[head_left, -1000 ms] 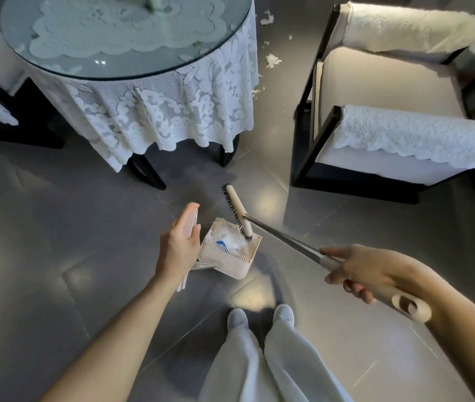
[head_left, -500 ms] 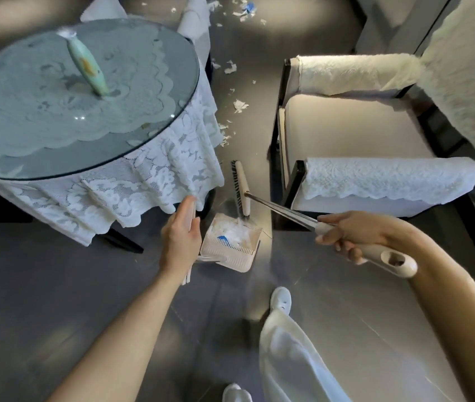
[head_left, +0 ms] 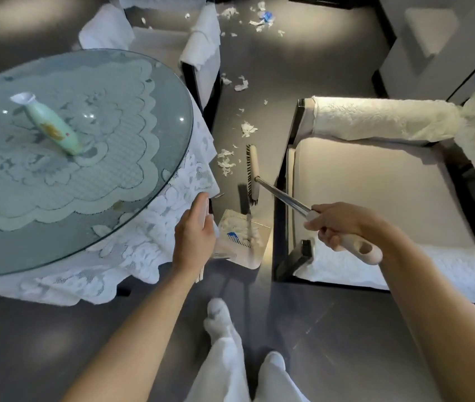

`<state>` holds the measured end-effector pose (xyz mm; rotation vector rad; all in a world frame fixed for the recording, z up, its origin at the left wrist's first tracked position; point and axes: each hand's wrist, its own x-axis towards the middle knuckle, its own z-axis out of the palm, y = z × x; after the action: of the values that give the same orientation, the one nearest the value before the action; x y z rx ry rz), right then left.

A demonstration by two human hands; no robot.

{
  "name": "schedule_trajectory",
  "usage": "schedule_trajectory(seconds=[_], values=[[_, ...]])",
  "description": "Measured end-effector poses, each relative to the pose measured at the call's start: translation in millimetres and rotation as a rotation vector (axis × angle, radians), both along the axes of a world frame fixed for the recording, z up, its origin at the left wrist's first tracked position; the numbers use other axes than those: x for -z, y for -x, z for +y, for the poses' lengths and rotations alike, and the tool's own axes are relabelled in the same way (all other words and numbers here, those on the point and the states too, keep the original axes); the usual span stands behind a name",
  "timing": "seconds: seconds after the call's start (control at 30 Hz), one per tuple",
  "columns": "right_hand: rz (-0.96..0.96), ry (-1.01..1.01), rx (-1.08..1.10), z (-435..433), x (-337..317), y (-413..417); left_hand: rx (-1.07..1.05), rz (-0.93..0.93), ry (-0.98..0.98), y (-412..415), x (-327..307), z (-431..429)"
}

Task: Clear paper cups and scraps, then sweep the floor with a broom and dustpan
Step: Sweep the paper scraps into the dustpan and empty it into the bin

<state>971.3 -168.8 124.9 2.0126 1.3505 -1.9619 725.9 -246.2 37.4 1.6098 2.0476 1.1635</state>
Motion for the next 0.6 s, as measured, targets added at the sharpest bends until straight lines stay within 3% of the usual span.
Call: schedule_trajectory(seconds=[0.23,0.6], values=[[-0.094,-0.04,-0.089,116.2,40.9,27.8,0.111,0.002,0.1,20.5,41.7,117.6],[-0.286,-0.082,-0.219,242.8,98.6,44.7,0.006,-0.017,0.242,40.9,60.1,237.9]])
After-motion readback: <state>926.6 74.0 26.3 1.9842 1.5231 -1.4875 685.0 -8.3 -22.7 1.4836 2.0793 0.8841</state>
